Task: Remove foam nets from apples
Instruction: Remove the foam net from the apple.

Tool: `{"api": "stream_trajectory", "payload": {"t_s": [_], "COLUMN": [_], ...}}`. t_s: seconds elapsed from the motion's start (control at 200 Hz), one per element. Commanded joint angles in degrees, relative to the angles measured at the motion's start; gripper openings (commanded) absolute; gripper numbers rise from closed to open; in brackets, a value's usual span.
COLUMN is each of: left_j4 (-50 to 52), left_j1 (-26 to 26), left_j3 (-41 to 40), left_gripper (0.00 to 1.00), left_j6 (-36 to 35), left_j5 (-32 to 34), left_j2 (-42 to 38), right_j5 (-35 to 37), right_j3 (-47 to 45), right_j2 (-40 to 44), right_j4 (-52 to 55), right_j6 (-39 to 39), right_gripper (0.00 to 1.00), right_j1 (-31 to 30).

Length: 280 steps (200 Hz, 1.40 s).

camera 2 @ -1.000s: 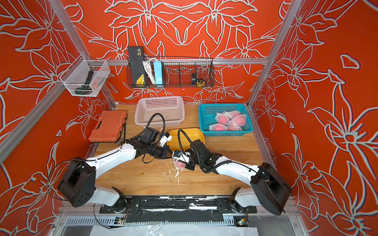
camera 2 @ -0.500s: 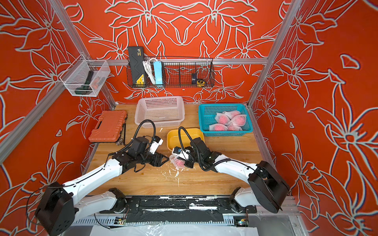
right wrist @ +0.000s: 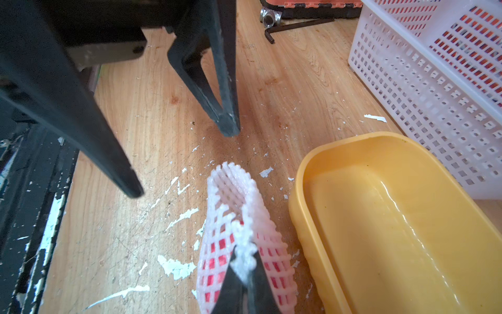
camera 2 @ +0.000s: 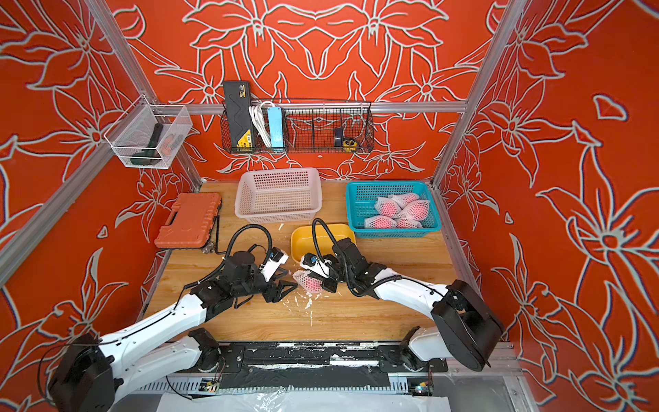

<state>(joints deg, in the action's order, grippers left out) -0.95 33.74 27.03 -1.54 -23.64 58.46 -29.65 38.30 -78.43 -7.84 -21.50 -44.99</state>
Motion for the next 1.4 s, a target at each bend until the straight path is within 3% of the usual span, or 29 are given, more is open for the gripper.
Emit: {"api": "stream_trajectory", "payload": {"t_s": [0.0, 0.155, 0.3, 0.646, 0.696, 0.766, 0.871, 1.016, 1.171, 1.396], "left_j4": [-2.4, -2.9, -7.4, -6.6, -6.2, -5.8, -5.2, -4.6, -4.8, -2.1], "left_j1": [0.5, 1.2, 1.8, 2.6, 2.6, 2.6, 2.7, 2.7, 2.7, 3.2], "left_j3": [1.5, 3.3, 2.6, 5.0, 5.3, 5.7, 5.8, 5.7, 5.8, 7.2], "left_gripper": [0.67, 0.67, 0.61, 0.23, 0.16, 0.07, 0.01, 0.00, 0.00, 0.00], "left_j6": [-3.6, -5.1, -4.7, -7.2, -7.3, -7.3, -7.1, -6.9, -7.0, -6.8], "left_j5": [0.3, 0.2, -0.5, -4.4, -5.0, -5.7, -6.8, -8.3, -9.4, -8.3], "left_j2": [2.8, 7.1, 8.3, 12.5, 12.5, 11.6, 9.8, 8.6, 8.0, 7.4], "right_j5": [-1.6, -1.7, -1.6, 0.4, 1.4, 3.0, 3.5, 3.8, 2.7, 2.2], "right_j3": [0.3, 0.2, 0.0, -0.4, -0.3, -0.1, 0.0, -1.9, -0.6, -0.3], "right_j2": [1.0, 1.1, 1.2, 2.1, 2.6, 3.3, 4.2, 5.7, 3.7, 4.1], "right_j4": [-1.3, -0.8, -0.7, 0.1, 1.8, 4.7, 9.4, 8.6, 9.2, 8.2], "right_j6": [0.0, -0.7, -1.0, -1.4, -2.2, -3.0, -4.5, -3.3, -4.0, -3.6], "right_gripper": [0.00, 0.01, 0.03, 0.09, 0.13, 0.31, 0.45, 0.52, 0.48, 0.25], "right_j1": [0.2, 0.2, 0.2, 0.2, 0.2, 0.3, 0.3, 0.3, 0.4, 0.3]}}
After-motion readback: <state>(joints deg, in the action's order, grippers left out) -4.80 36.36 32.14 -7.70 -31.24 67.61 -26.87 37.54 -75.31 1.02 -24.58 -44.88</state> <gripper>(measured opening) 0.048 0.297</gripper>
